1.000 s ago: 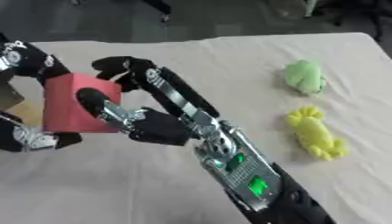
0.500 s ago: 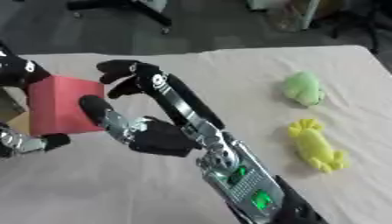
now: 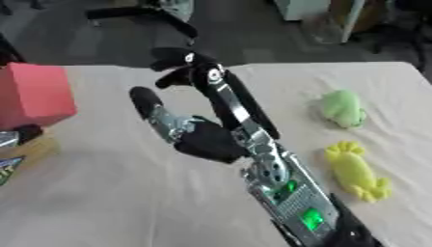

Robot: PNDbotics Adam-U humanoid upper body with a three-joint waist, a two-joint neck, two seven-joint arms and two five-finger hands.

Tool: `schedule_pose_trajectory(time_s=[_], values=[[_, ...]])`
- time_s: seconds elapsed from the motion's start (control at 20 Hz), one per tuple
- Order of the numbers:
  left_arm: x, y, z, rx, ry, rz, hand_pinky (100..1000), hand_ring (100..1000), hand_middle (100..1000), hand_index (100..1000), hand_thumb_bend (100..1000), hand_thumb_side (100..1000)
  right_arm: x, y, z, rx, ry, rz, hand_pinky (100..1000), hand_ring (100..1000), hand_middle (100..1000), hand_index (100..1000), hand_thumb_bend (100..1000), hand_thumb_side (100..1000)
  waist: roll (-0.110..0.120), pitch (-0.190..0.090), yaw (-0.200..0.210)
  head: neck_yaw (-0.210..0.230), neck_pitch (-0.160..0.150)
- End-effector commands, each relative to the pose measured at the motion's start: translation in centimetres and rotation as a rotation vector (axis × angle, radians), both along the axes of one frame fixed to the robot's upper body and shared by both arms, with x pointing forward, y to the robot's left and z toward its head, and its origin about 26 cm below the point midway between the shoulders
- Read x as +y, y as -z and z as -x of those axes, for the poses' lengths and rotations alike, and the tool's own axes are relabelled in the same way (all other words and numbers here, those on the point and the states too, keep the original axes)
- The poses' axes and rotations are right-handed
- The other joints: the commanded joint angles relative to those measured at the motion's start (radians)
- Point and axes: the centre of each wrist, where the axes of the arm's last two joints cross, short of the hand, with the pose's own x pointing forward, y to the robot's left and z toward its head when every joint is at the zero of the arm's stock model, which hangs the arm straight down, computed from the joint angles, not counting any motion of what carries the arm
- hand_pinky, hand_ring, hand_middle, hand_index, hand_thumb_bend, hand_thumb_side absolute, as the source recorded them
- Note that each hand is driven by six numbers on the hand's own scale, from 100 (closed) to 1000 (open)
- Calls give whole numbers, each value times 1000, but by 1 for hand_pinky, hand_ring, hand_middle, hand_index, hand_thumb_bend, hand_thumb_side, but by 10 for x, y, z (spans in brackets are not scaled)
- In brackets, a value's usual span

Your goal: Pick up the objects with one hand, pass them to the other hand, and then place them into the box on the other side of the table.

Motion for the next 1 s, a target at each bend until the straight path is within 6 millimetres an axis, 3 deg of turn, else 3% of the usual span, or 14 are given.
schedule_pose_trajectory(time_s=[0.05,0.35,0.8,1.0], values=[[20,-11,-2,-43,-83,10,507,505,307,376,565,173,-10,-10,2,-45,36,-22,813,694,722,829,359,572,0,-28,4,40,1],[56,-7,-10,-50,-244,63,501,503,304,374,572,166,-30,-12,-3,-59,149,-32,811,698,725,829,348,561,-7,-34,10,71,10],[111,7,-20,-20,-472,138,499,503,304,374,574,159,-65,-16,-10,-107,362,-69,811,697,724,824,355,506,-12,-42,12,187,6],[130,15,-22,14,-559,124,515,513,317,380,563,159,-74,-16,-12,-118,417,-90,811,697,724,824,357,501,-12,-44,13,205,8]])
